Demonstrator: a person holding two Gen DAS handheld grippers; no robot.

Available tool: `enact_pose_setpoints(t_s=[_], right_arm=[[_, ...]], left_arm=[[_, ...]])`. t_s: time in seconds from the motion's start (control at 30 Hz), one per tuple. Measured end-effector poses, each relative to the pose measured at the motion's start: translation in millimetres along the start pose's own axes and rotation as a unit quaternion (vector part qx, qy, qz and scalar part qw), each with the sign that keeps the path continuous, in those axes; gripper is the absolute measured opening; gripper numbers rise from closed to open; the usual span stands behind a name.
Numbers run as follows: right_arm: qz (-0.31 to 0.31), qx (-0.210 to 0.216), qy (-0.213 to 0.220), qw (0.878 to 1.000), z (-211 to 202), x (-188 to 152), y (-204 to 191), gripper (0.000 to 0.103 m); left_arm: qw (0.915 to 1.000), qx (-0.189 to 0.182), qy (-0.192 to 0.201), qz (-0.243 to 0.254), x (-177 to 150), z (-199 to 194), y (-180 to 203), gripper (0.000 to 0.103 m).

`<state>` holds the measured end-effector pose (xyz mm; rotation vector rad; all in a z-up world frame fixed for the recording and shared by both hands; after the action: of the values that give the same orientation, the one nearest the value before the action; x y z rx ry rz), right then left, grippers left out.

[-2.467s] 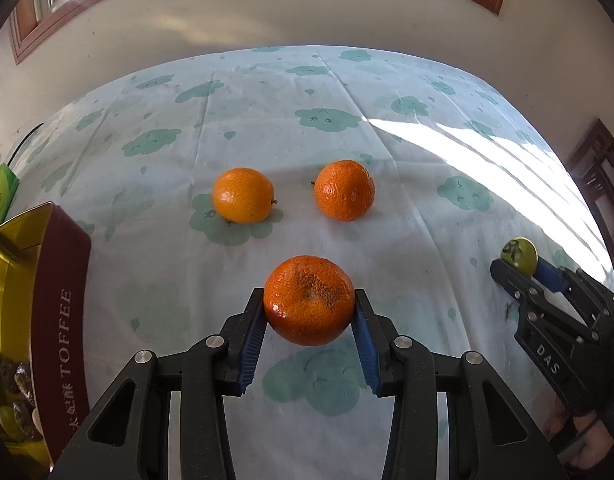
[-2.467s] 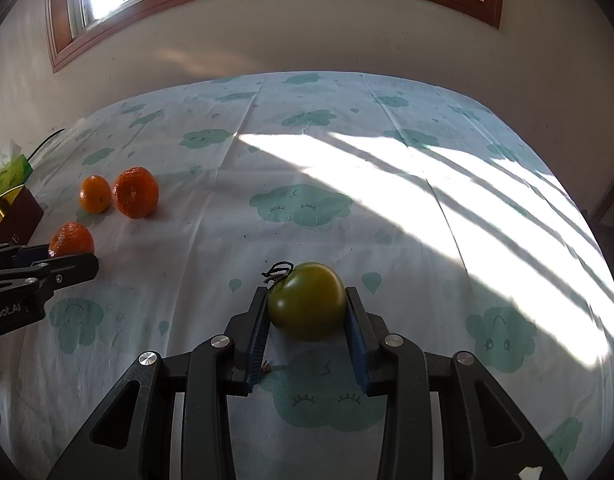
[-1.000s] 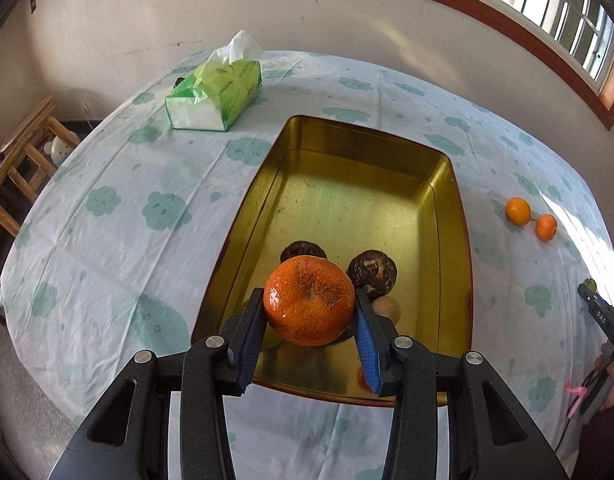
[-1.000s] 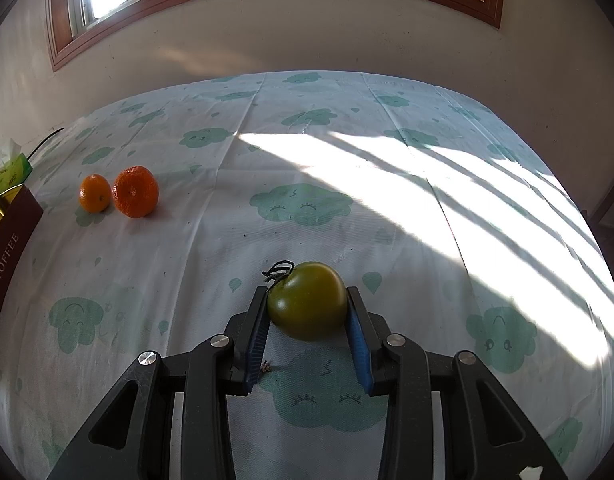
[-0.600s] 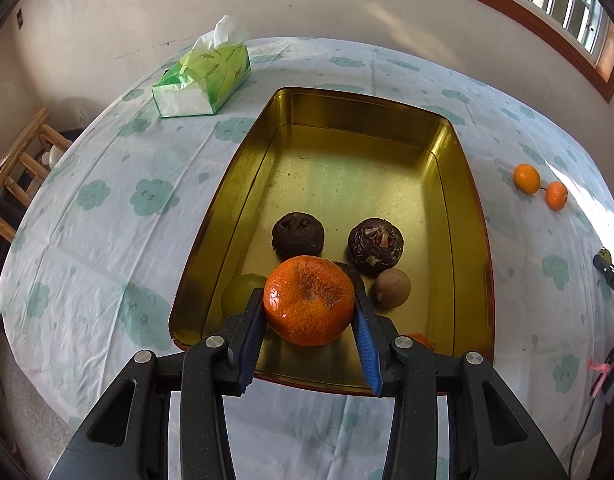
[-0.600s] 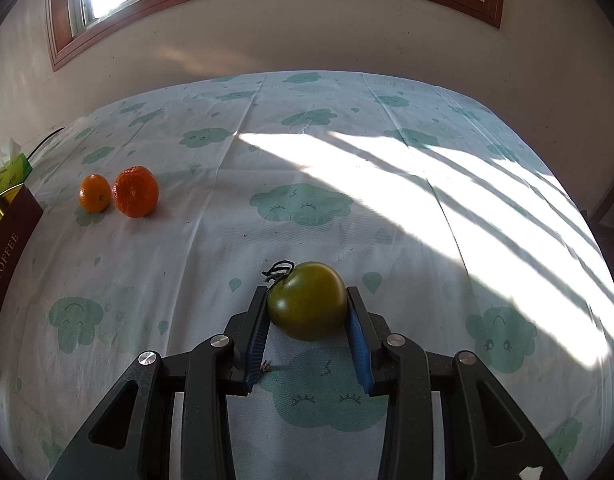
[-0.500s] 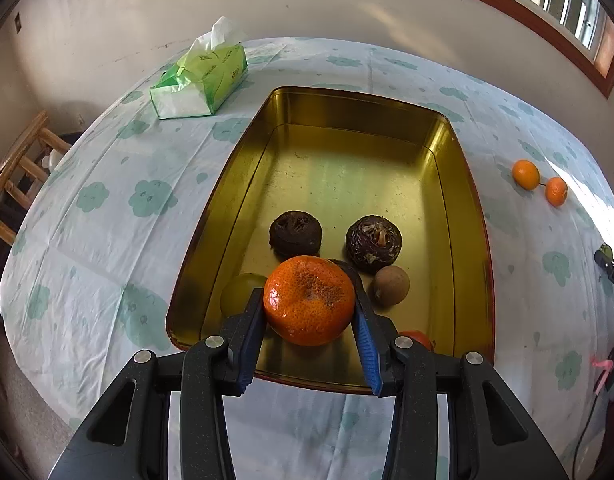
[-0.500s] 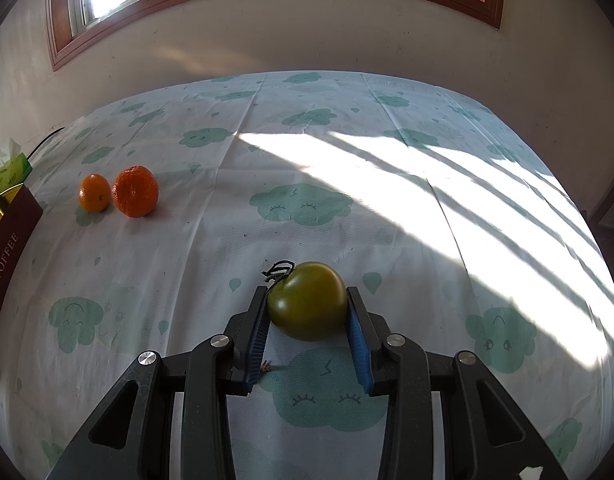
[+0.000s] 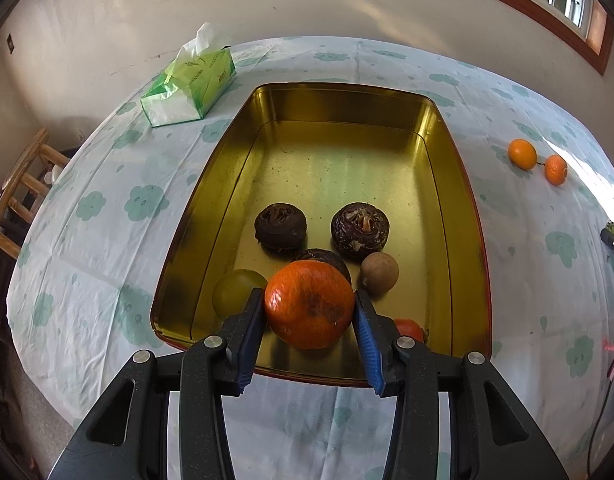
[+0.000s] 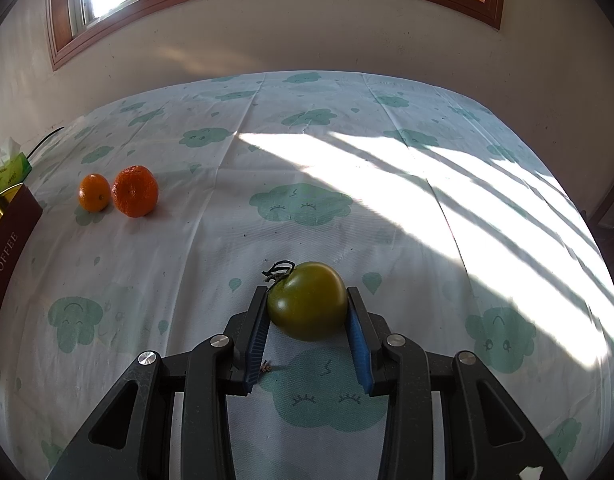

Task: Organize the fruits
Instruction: 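Carry the tangerine into the gold tin and open the left tool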

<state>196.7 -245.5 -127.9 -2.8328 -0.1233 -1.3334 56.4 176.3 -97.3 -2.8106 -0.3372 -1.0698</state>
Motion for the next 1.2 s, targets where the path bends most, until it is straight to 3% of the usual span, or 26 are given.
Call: enact_pose_setpoints(t_s=[0.87,1.2], right_arm=[[-0.002,-0.001,0.000,1.000,0.0,0.5,0.3,0.034],[-0.002,-0.002,-0.001,1.000,-1.8,2.1,-0.9,0.032]], left_arm=[[0.9992,0.001,0.039,0.012,11.9,-25.2,3.6,0.049],[0.9988,-0.002,0.048,-0.006,17.1,-32.4,0.9,0.052]])
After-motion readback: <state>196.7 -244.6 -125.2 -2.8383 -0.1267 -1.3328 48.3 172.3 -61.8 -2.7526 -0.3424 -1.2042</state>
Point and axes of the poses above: each gripper's, at about its wrist camera, not at the fingertips, and z roughly the way its jaws point, y to its right, x to its top, the point moved 8 cm from there along z, roughly the way its jaws point, and after that the axes turned 12 degrees about y, right-handed, at the moved point
